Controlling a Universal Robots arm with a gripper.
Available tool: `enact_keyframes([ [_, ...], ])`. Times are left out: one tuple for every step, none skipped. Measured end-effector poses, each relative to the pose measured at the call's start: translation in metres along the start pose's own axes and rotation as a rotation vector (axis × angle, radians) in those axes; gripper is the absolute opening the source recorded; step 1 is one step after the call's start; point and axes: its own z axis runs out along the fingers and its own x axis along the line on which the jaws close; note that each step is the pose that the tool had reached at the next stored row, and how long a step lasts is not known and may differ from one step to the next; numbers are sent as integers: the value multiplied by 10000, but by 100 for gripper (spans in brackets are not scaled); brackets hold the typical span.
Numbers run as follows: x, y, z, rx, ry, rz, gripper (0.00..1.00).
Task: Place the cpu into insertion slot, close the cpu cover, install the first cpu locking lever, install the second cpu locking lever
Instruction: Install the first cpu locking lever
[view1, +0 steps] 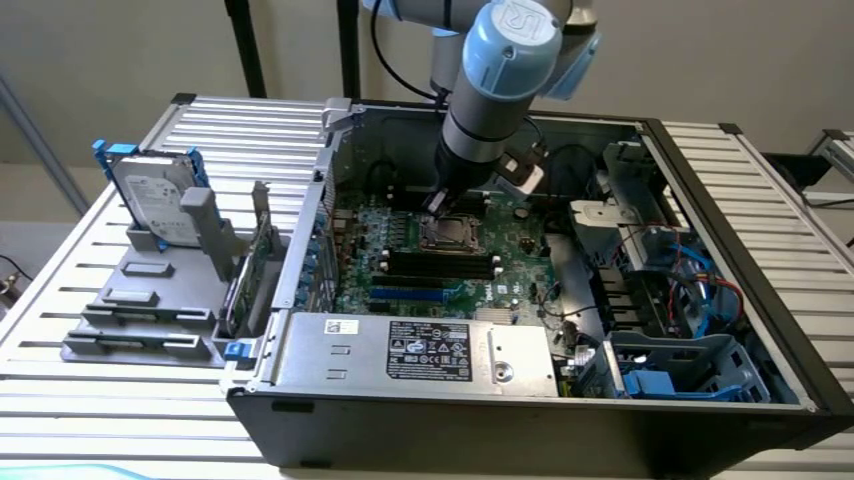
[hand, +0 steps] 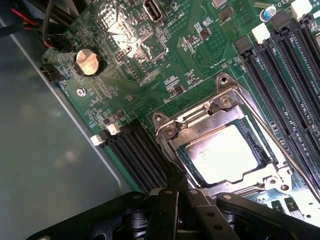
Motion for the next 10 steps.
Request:
enact_keyframes([
  [4, 6, 0, 1, 0, 0, 11],
  [11, 16, -1, 2, -1, 0, 11],
  [20, 28, -1, 4, -2, 1, 11],
  [27, 39, -1, 6, -1, 1, 11],
  [32, 46, -1, 8, -3, 1, 11],
  [36, 53, -2, 9, -4, 2, 11],
  [38, 56, -1, 8, -5, 2, 11],
  [40, 58, -1, 8, -6, 3, 11],
  [42, 61, -1, 7, -6, 3, 11],
  [44, 65, 0, 7, -8, 3, 11],
])
